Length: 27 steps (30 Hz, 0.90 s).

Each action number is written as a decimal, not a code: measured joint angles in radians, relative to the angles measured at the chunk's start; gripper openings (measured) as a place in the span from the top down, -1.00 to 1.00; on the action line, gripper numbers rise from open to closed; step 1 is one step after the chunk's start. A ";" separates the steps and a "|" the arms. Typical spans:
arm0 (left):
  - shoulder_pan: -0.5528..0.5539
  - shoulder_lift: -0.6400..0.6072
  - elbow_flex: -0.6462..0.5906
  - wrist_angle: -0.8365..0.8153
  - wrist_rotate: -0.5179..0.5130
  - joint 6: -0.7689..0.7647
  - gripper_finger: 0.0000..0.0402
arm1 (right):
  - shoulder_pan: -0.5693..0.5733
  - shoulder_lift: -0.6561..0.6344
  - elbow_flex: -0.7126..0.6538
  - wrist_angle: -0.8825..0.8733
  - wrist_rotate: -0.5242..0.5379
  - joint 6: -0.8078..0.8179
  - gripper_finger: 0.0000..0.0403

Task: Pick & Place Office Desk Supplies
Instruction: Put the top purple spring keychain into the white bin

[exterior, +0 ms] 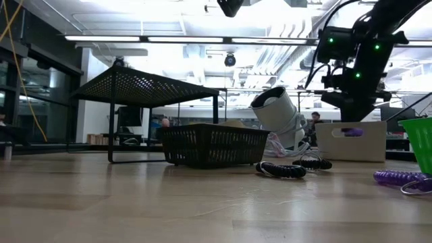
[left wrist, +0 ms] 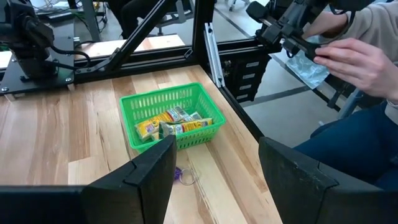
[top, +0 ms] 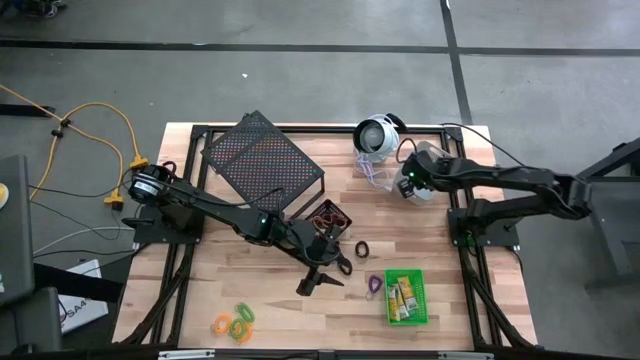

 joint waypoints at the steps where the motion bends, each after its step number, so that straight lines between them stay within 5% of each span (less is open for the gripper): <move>1: 0.000 0.000 0.000 0.000 0.000 0.000 -0.11 | 0.000 0.007 0.000 0.003 -0.003 0.000 0.86; 27: 0.000 0.000 0.000 0.000 0.000 0.000 -0.11 | 0.001 0.023 0.000 0.009 -0.011 -0.019 0.86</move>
